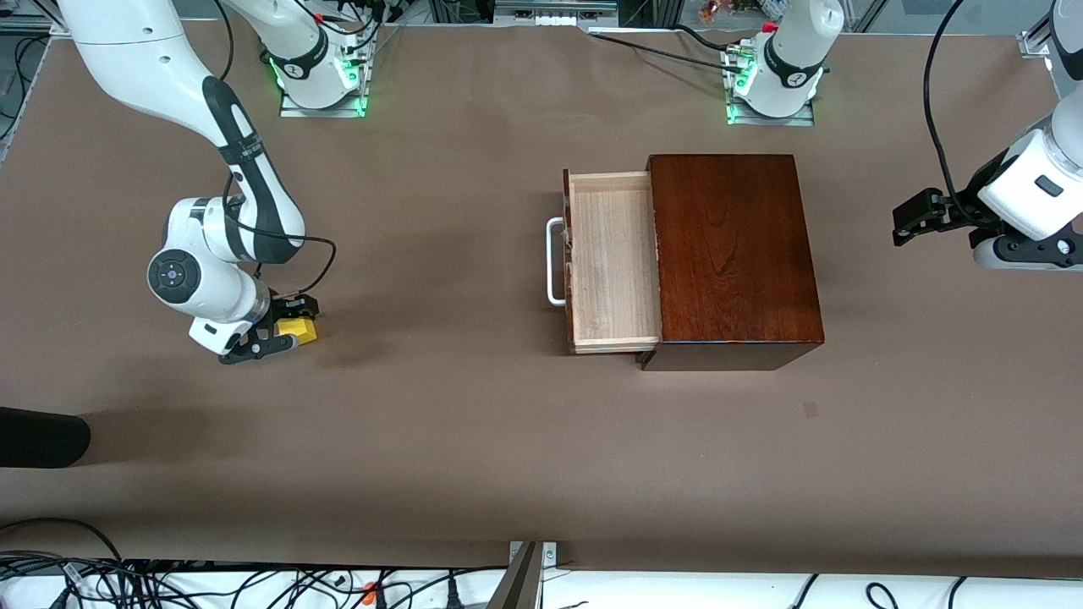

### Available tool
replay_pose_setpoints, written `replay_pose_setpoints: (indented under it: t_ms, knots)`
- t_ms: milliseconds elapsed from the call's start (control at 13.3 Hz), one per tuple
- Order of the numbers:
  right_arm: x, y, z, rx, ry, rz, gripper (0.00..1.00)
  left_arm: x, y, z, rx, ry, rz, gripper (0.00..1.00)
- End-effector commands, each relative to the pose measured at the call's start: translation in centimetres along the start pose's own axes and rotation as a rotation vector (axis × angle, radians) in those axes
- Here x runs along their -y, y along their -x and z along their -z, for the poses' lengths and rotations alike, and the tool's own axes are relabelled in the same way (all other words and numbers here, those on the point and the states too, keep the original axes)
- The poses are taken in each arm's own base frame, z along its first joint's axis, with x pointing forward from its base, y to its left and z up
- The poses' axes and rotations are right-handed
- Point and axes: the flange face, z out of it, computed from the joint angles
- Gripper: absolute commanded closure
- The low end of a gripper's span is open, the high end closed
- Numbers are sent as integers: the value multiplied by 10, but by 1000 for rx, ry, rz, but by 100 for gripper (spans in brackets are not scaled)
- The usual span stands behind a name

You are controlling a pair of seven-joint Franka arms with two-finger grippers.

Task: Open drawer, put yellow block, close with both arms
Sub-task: 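Close the right gripper on the yellow cube and lift it, then carry the yellow cube with the right gripper into the open drawer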

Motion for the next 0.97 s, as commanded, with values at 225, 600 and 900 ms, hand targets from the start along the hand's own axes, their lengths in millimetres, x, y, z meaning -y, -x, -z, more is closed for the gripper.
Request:
replay_pose_setpoints:
  t_ms: [225, 600, 900]
  knots:
    - [0, 0, 2, -15, -14, 11, 85, -4, 2, 10, -6, -8, -13, 0]
    - [39, -21, 124, -4, -44, 152, 99, -9, 2, 13, -11, -9, -22, 0]
    - [117, -44, 194, -53, -71, 417, 99, -10, 2, 15, -17, -8, -25, 0]
